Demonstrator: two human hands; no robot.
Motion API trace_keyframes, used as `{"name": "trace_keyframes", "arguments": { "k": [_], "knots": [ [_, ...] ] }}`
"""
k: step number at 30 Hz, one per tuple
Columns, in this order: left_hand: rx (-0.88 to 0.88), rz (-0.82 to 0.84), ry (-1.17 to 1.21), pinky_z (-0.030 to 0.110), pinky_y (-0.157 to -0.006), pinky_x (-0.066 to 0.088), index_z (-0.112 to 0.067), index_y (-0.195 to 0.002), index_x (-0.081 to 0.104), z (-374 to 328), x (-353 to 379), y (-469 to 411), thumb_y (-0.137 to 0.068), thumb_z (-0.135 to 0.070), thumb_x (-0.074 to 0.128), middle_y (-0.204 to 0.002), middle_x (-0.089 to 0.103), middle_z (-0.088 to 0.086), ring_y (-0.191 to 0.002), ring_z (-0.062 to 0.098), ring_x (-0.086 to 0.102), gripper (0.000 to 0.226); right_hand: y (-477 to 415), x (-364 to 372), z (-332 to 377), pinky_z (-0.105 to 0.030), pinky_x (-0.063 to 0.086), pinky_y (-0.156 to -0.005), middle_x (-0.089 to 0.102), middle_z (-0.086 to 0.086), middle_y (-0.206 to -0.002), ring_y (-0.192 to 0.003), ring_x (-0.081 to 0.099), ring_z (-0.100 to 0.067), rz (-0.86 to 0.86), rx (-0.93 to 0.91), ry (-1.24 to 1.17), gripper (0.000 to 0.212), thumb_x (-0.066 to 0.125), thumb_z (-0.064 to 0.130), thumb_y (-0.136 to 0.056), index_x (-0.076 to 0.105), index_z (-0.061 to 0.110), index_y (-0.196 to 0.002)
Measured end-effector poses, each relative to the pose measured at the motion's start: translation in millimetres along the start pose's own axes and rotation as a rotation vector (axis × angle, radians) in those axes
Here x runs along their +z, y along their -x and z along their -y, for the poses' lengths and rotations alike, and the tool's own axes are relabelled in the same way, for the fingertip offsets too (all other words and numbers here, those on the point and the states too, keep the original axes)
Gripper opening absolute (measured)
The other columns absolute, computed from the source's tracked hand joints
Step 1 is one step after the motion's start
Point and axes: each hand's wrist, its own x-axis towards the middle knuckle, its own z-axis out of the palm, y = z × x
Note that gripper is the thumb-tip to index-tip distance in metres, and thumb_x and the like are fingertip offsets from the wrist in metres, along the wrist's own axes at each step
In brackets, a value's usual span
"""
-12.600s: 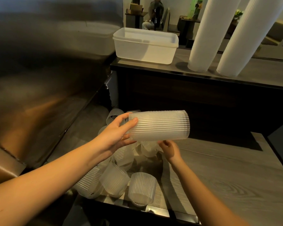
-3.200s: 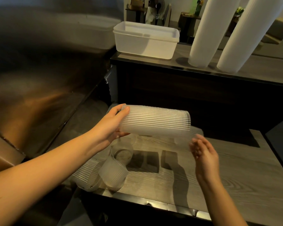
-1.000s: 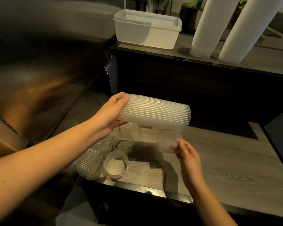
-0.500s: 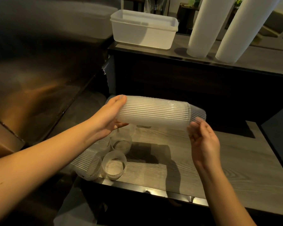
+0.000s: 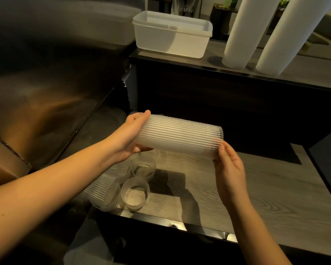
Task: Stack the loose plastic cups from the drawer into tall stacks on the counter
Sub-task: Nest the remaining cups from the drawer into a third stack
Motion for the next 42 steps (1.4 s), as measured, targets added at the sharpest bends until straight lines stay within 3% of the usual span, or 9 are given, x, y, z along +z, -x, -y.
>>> {"name": "trace_keyframes", "arguments": {
  "k": [4, 9, 16, 22, 28, 31, 35, 38, 42],
  "knots": [
    [0.036, -0.058, -0.023, 0.038, -0.075, 0.055, -0.025, -0.125, 0.040, -0.4, -0.5, -1.6, -0.095, -0.038, 0.045, -0.111, 0.050, 0.001, -0.098, 0.019, 0.056, 0.033, -0.6, 4.8, 0.0, -0.012, 0.048, -0.080, 0.067, 0.008, -0.097, -0.096, 0.060, -0.003, -0.040, -0.033, 0.012, 0.026, 0.038, 0.025, -0.093, 0.061, 0.021, -0.104],
    [0.040, -0.060, -0.026, 0.036, -0.072, 0.055, -0.024, -0.127, 0.040, 0.6, -0.6, -1.7, -0.096, -0.037, 0.043, -0.113, 0.050, 0.002, -0.097, 0.018, 0.056, 0.035, -12.0, -4.2, -24.1, -0.019, 0.046, -0.077, 0.059, 0.005, -0.089, -0.082, 0.057, -0.004, -0.377, -0.021, -0.035, 0.026, 0.034, 0.016, -0.098, 0.058, 0.023, -0.092],
    [0.036, -0.069, -0.008, 0.037, -0.075, 0.054, -0.027, -0.121, 0.043, -1.0, -1.3, -1.4, -0.095, -0.038, 0.044, -0.114, 0.050, 0.003, -0.100, 0.019, 0.055, 0.028, -10.9, 26.7, -95.4, -0.024, 0.042, -0.081, 0.060, 0.001, -0.098, -0.099, 0.056, -0.021, 0.072, 0.328, 0.533, 0.018, 0.052, 0.014, -0.091, 0.059, 0.011, -0.108],
    [0.048, -0.101, -0.013, 0.037, -0.075, 0.054, -0.028, -0.116, 0.044, -3.5, -0.1, -1.4, -0.095, -0.038, 0.044, -0.112, 0.049, 0.002, -0.100, 0.018, 0.054, 0.023, -23.0, 70.0, -108.6, -0.021, 0.036, -0.084, 0.057, -0.004, -0.124, -0.111, 0.053, -0.019, 0.207, 0.538, 0.797, 0.048, 0.058, 0.037, -0.087, 0.047, 0.015, -0.128],
    [0.037, -0.103, -0.002, 0.040, -0.079, 0.054, -0.028, -0.118, 0.043, -4.1, 0.4, -1.3, -0.095, -0.038, 0.045, -0.112, 0.050, 0.002, -0.099, 0.018, 0.055, 0.024, -28.6, 70.3, -120.6, -0.022, 0.038, -0.086, 0.057, -0.006, -0.122, -0.112, 0.053, -0.021, 0.198, 0.584, 0.876, 0.032, 0.053, 0.028, -0.090, 0.054, 0.013, -0.119],
    [0.038, -0.093, 0.009, 0.044, -0.085, 0.053, -0.027, -0.118, 0.044, -4.5, 0.3, -1.6, -0.095, -0.037, 0.045, -0.112, 0.051, 0.002, -0.100, 0.018, 0.055, 0.025, -28.5, 56.0, -121.1, -0.024, 0.039, -0.083, 0.062, -0.009, -0.115, -0.101, 0.056, -0.020, 0.069, 0.564, 0.813, 0.024, 0.050, 0.024, -0.092, 0.062, 0.010, -0.107],
    [0.038, -0.092, 0.026, 0.045, -0.087, 0.052, -0.027, -0.118, 0.044, -4.6, 1.3, -1.5, -0.096, -0.037, 0.044, -0.110, 0.051, 0.001, -0.098, 0.018, 0.056, 0.024, -25.8, 26.3, -113.9, -0.029, 0.041, -0.086, 0.063, -0.014, -0.112, -0.106, 0.056, -0.027, -0.086, 0.515, 0.578, 0.017, 0.054, 0.015, -0.090, 0.065, 0.010, -0.101],
    [0.038, -0.088, 0.035, 0.043, -0.085, 0.053, -0.026, -0.120, 0.043, -4.7, 1.8, -1.5, -0.096, -0.037, 0.043, -0.109, 0.052, 0.001, -0.099, 0.018, 0.056, 0.027, -19.8, 1.5, -107.6, -0.045, 0.049, -0.088, 0.062, -0.014, -0.103, -0.103, 0.057, -0.034, -0.149, 0.581, 0.279, 0.010, 0.055, 0.015, -0.089, 0.065, 0.017, -0.092],
    [0.038, -0.088, 0.053, 0.043, -0.084, 0.053, -0.026, -0.122, 0.043, -4.4, 1.0, -0.8, -0.096, -0.036, 0.044, -0.110, 0.052, 0.002, -0.099, 0.019, 0.056, 0.028, -14.5, -23.7, -84.3, -0.030, 0.054, -0.066, 0.067, -0.011, -0.081, -0.076, 0.064, -0.023, -0.181, 0.516, 0.045, 0.012, 0.053, 0.001, -0.087, 0.063, 0.008, -0.089]
  ]
}}
